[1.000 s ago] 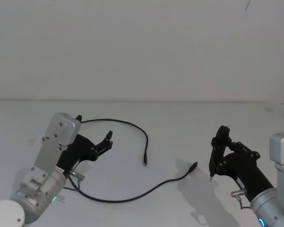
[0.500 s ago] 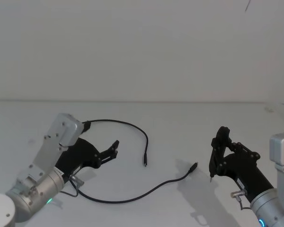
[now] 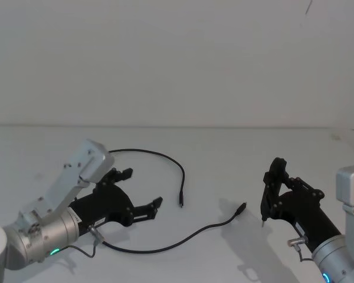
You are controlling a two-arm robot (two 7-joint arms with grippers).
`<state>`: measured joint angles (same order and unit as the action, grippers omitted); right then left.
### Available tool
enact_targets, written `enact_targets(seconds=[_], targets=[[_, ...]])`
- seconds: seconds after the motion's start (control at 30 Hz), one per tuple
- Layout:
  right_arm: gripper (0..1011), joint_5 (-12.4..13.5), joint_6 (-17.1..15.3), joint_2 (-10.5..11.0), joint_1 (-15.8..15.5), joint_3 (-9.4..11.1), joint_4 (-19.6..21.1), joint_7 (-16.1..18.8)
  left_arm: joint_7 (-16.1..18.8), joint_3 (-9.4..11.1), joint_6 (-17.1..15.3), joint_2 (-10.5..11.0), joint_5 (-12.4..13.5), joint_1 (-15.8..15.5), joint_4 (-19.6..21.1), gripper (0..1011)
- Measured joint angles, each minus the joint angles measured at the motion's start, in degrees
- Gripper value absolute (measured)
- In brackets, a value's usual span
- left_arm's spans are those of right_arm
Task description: Pick up the data cable with the one hand.
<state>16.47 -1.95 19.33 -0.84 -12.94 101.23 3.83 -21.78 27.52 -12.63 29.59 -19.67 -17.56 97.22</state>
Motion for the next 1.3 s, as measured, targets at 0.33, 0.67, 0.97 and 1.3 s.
enact_targets(seconds=[0.33, 0.67, 0.97, 1.3], targets=[[279, 0.00, 0.00, 0.00, 0.00, 0.00, 0.00, 0.00, -8.26, 3.54, -7.55, 1.16, -2.19, -4.76, 0.34, 1001], [279, 0.00, 0.00, 0.00, 0.00, 0.00, 0.00, 0.00, -12.94, 8.82, -15.08, -1.02, -2.26, -10.91, -1.76, 1001], [279, 0.00, 0.00, 0.00, 0.00, 0.00, 0.00, 0.00, -12.38, 11.75, -19.77, -4.24, -1.47, -14.29, -4.66, 1001], [279, 0.00, 0.00, 0.00, 0.00, 0.00, 0.00, 0.00, -10.04, 14.16, -23.23, -7.94, 0.12, -16.74, -8.95, 1001]])
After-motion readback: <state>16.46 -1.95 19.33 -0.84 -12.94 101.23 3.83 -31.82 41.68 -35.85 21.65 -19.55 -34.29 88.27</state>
